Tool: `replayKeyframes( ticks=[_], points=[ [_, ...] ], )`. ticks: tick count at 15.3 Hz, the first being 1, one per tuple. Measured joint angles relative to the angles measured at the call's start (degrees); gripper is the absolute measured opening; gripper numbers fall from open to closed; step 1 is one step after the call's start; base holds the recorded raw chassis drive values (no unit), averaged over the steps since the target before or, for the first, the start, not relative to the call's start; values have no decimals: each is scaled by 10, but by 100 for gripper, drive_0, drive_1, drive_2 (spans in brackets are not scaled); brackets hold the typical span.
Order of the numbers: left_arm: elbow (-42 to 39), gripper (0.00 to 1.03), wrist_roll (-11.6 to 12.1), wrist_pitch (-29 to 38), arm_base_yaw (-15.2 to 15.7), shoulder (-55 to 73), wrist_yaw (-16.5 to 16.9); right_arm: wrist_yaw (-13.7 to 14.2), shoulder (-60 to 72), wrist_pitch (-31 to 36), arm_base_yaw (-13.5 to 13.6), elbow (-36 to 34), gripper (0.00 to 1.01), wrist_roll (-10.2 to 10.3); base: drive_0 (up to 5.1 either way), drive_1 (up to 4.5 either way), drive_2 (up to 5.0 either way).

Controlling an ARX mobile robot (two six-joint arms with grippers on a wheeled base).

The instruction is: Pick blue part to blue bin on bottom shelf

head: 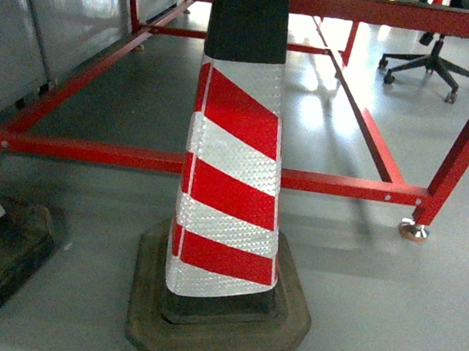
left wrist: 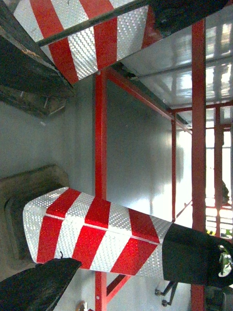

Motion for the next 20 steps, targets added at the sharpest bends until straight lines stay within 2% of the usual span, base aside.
replayKeyframes(
  ticks=[20],
  points=[
    [0,98,0,-2,0,0,-1,1,0,-1,0,0,98,0,0,0,0]
  ],
)
